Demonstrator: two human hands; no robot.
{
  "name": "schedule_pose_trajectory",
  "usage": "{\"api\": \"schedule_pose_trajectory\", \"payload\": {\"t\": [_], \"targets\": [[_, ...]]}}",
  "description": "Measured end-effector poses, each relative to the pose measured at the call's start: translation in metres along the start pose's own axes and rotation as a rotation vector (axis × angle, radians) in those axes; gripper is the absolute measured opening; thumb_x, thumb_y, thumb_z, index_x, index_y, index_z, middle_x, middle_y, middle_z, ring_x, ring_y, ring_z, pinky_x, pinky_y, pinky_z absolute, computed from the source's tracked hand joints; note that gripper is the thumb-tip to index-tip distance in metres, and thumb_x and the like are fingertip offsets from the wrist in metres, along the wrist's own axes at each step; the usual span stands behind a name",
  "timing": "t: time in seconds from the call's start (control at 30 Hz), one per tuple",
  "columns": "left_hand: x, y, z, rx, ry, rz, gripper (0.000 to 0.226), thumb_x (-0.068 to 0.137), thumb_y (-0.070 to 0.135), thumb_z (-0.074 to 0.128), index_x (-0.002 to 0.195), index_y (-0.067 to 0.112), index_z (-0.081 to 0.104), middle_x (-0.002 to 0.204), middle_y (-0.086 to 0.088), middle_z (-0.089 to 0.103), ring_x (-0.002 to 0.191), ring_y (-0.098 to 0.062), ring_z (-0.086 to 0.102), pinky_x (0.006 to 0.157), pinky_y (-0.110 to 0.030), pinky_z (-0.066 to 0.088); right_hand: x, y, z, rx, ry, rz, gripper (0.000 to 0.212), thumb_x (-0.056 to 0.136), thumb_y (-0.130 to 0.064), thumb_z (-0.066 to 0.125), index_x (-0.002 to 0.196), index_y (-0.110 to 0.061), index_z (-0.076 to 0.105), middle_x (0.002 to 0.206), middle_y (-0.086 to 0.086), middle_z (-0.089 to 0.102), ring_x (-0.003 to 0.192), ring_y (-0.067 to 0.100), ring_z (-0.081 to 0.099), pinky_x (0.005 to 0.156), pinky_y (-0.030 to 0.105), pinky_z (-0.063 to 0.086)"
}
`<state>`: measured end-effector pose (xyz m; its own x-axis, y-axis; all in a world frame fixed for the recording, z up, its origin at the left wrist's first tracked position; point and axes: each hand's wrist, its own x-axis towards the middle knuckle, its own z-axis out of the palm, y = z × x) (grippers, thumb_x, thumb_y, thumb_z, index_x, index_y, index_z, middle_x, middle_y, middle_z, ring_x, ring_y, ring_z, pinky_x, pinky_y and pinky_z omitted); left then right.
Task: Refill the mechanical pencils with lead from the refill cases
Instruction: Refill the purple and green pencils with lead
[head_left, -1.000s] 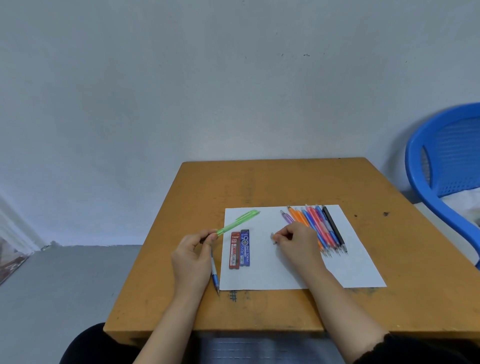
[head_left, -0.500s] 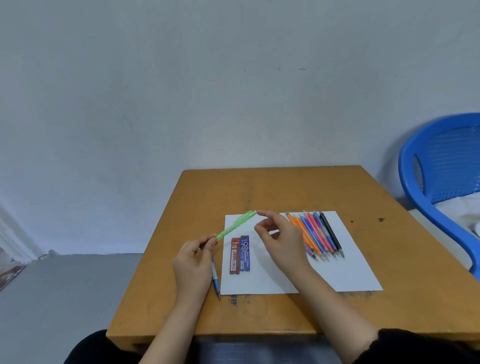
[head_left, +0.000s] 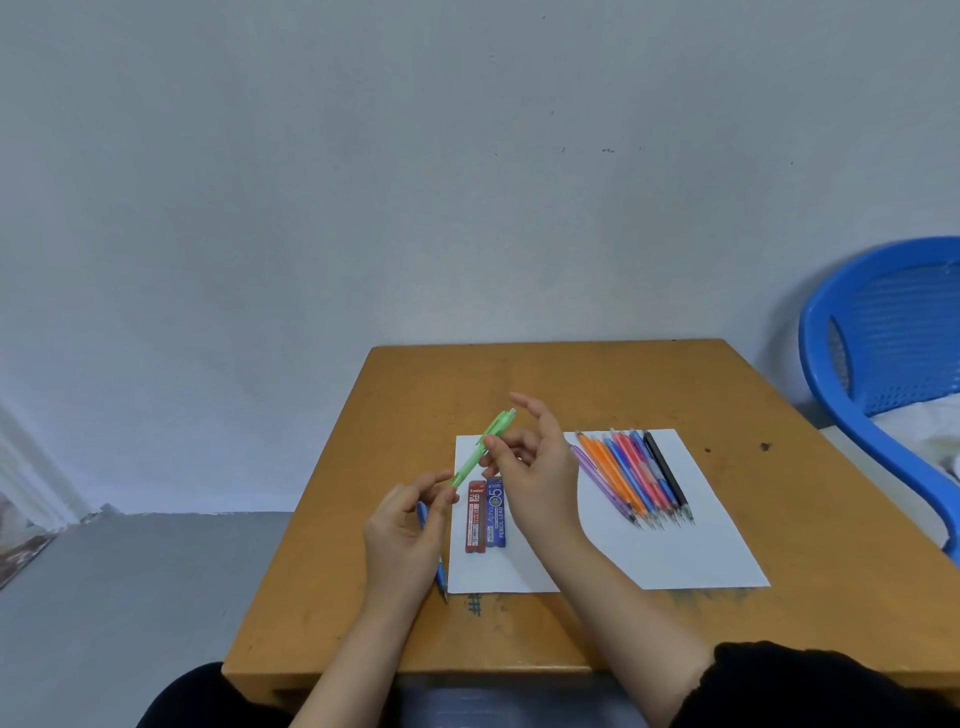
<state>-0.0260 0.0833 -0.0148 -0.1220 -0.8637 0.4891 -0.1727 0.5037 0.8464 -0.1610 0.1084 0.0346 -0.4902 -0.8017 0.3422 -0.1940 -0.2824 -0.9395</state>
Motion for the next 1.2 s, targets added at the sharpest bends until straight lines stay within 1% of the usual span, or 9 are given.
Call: {"api": "schedule_pose_trajectory", "payload": {"t": [0.13, 0.23, 0.4, 0.53, 0.63, 0.77, 0.97, 1.07, 1.2], "targets": [[0.001, -0.005, 0.0, 0.071, -0.008, 0.069, 0.027, 0.085, 0.021, 0.068, 0.1, 0.043, 0.063, 0.083, 0.005, 0.069, 0.082, -0.009, 0.063, 0.067, -0.014, 0.046, 0.0, 0.0, 0.004, 0.037, 0.008, 0.03, 0.043, 0.086, -0.008, 0.067, 0.123, -0.024, 0.052, 0.079, 0.003, 0.069, 0.067, 0.012, 0.068, 0.065, 0.025, 0.057], [0.001, -0.006, 0.001, 0.073, -0.005, 0.068, 0.022, 0.081, 0.033, 0.066, 0.099, 0.044, 0.063, 0.082, 0.008, 0.068, 0.082, -0.012, 0.064, 0.069, -0.03, 0.052, 0.003, 0.001, 0.003, 0.056, 0.002, 0.064, 0.044, 0.085, -0.007, 0.068, 0.123, -0.024, 0.053, 0.078, 0.004, 0.069, 0.068, 0.014, 0.069, 0.066, 0.027, 0.057], [0.0, -0.002, 0.001, 0.111, 0.033, 0.051, 0.022, 0.085, 0.051, 0.059, 0.1, 0.036, 0.065, 0.082, 0.013, 0.067, 0.083, -0.009, 0.063, 0.069, -0.042, 0.055, 0.009, 0.005, -0.008, 0.11, 0.067, 0.142, 0.042, 0.084, -0.005, 0.068, 0.119, -0.024, 0.054, 0.078, 0.007, 0.07, 0.068, 0.015, 0.069, 0.064, 0.025, 0.057], [0.004, -0.001, 0.003, 0.249, 0.135, -0.024, 0.013, 0.092, 0.024, 0.063, 0.104, 0.028, 0.066, 0.085, 0.024, 0.056, 0.087, -0.005, 0.057, 0.078, -0.048, 0.052, 0.023, 0.006, -0.028, 0.083, 0.128, 0.2, 0.041, 0.084, -0.004, 0.068, 0.116, -0.025, 0.056, 0.073, 0.005, 0.068, 0.064, 0.014, 0.067, 0.065, 0.024, 0.055], [0.009, -0.007, 0.004, 0.403, 0.109, -0.141, 0.022, 0.092, 0.018, 0.06, 0.112, 0.023, 0.067, 0.097, 0.018, 0.059, 0.106, -0.016, 0.053, 0.099, -0.045, 0.039, 0.034, 0.005, -0.047, 0.033, 0.1, 0.274, 0.041, 0.082, 0.003, 0.068, 0.117, -0.018, 0.058, 0.075, 0.009, 0.063, 0.064, 0.017, 0.063, 0.065, 0.028, 0.055], [0.012, -0.013, 0.005, 0.553, -0.015, -0.308, 0.03, 0.093, 0.026, 0.055, 0.122, 0.026, 0.062, 0.128, 0.006, 0.058, 0.128, -0.015, 0.041, 0.108, -0.041, 0.025, 0.041, 0.005, -0.067, -0.037, 0.016, 0.38, 0.04, 0.081, 0.009, 0.065, 0.114, -0.012, 0.059, 0.074, 0.009, 0.058, 0.06, 0.016, 0.058, 0.056, 0.022, 0.05], [0.014, -0.015, 0.007, 0.659, -0.132, -0.304, 0.035, 0.093, 0.035, 0.052, 0.127, 0.027, 0.058, 0.139, 0.007, 0.051, 0.133, -0.013, 0.036, 0.111, -0.039, 0.02, 0.04, 0.014, -0.078, -0.297, -0.181, 0.477, 0.038, 0.08, 0.004, 0.067, 0.115, -0.011, 0.062, 0.068, 0.009, 0.058, 0.054, 0.014, 0.061, 0.061, 0.026, 0.053], [0.014, -0.015, 0.007, 0.666, -0.151, -0.31, 0.036, 0.093, 0.038, 0.052, 0.127, 0.028, 0.058, 0.14, 0.008, 0.05, 0.135, -0.012, 0.034, 0.112, -0.039, 0.018, 0.037, 0.018, -0.077, -0.423, -0.24, 0.489, 0.041, 0.081, 0.001, 0.064, 0.118, -0.015, 0.06, 0.064, 0.005, 0.061, 0.059, 0.012, 0.064, 0.073, 0.031, 0.056], [0.014, -0.015, 0.006, 0.668, -0.157, -0.316, 0.035, 0.093, 0.039, 0.053, 0.126, 0.029, 0.059, 0.14, 0.009, 0.05, 0.135, -0.012, 0.034, 0.112, -0.041, 0.018, 0.036, 0.019, -0.076, -0.523, -0.242, 0.497, 0.043, 0.083, -0.001, 0.061, 0.123, -0.017, 0.058, 0.07, 0.004, 0.061, 0.062, 0.01, 0.062, 0.058, 0.02, 0.046]]}}
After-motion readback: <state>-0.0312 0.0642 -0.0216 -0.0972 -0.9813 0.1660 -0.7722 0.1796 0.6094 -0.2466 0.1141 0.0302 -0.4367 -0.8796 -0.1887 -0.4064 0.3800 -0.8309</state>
